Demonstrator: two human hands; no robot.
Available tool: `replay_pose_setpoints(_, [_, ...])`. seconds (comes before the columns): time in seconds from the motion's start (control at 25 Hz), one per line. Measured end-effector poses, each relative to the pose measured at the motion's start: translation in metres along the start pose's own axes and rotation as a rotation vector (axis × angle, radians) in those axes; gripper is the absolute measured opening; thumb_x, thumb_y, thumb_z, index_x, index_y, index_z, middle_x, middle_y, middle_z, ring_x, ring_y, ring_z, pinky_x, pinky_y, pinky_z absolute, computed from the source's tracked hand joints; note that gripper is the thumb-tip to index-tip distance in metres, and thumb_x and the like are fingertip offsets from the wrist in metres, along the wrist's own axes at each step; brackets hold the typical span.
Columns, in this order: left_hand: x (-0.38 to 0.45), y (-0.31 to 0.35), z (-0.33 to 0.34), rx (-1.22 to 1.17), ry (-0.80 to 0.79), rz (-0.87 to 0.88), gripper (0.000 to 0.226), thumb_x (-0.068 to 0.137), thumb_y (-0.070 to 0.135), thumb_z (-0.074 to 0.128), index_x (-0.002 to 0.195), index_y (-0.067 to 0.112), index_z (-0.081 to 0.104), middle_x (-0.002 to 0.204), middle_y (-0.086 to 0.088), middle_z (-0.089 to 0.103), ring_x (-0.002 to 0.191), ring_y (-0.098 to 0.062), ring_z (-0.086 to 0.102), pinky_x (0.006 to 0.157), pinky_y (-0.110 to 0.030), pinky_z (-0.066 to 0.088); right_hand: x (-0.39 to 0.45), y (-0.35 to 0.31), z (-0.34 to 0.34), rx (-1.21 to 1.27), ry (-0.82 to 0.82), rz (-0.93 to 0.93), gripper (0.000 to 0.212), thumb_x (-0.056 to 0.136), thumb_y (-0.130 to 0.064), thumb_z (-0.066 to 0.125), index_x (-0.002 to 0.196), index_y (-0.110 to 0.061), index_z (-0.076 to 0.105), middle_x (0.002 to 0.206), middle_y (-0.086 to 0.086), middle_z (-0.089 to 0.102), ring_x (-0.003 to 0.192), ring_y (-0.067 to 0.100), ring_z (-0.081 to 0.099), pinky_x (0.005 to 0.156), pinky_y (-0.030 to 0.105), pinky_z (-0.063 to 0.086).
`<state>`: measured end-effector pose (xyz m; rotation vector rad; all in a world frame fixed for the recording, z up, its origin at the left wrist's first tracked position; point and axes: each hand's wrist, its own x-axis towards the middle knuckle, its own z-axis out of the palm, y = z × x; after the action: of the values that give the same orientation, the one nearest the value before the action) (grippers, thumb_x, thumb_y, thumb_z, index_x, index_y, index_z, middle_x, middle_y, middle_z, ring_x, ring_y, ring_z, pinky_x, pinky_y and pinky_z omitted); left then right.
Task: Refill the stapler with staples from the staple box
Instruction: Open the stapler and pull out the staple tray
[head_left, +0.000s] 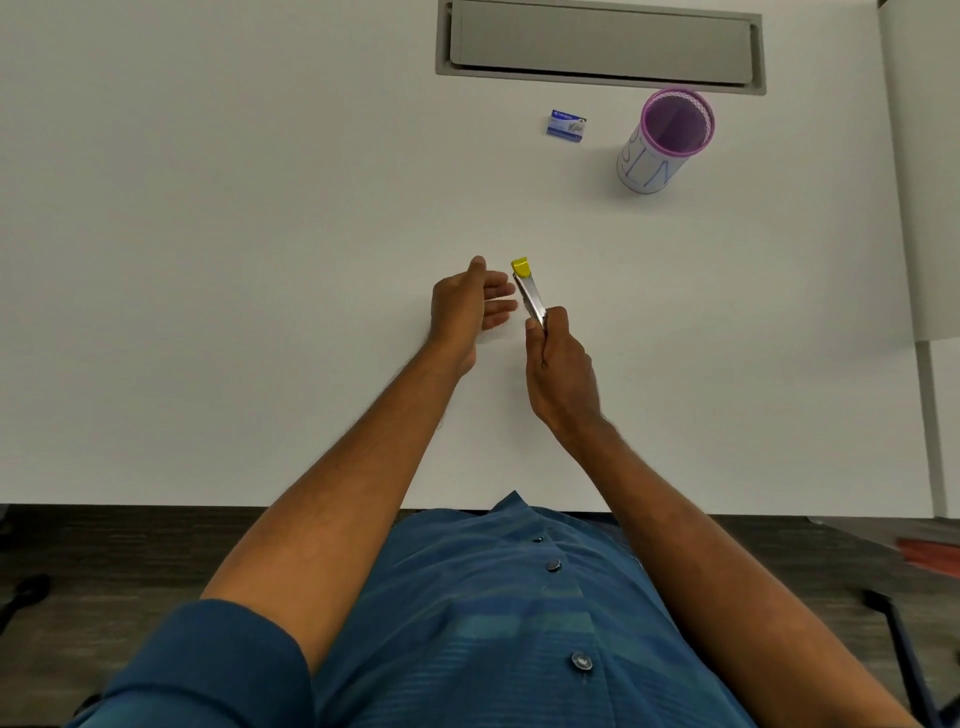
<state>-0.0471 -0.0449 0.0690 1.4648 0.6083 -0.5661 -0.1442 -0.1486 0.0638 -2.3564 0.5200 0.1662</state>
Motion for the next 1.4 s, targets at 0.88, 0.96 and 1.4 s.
replay_pose_setpoints(0.88, [0.006,0.011,-0.033,0.097,-0.218,-0.023,0.008,0.088,0.013,0.074,0.095,0.012,0.069,0.08,-0.004,0.072,0.061,-0.014,0.066,0.065,-0.028,0.054,0.027,-0.032,0.003,1.085,-0.511,0.536,0.052,0.106,-0.05,0.037,0.117,-0.008,0.066,0.086,0.005,0.065,0.059,0.014,0.056,0.048,0.027,0.045])
replay_pose_setpoints(0.96, [0.011,0.012,-0.033,0.091,-0.184,-0.012,0.008,0.087,0.011,0.075,0.093,0.011,0.069,0.082,-0.008,0.071,0.065,-0.018,0.066,0.067,-0.03,0.057,0.028,-0.037,0.007,1.032,-0.491,0.526,0.053,0.106,-0.051,0.037,0.114,-0.008,0.065,0.084,0.005,0.064,0.059,0.014,0.057,0.051,0.027,0.048])
replay_pose_setpoints(1.4, [0.052,0.021,-0.04,0.342,0.066,0.109,0.01,0.084,0.01,0.075,0.077,0.013,0.069,0.078,-0.009,0.072,0.062,-0.02,0.066,0.062,-0.034,0.061,0.017,-0.029,0.038,0.661,-0.441,0.41,0.027,0.105,-0.026,0.049,0.11,-0.004,0.063,0.098,0.014,0.075,0.078,0.022,0.076,0.073,0.03,0.063])
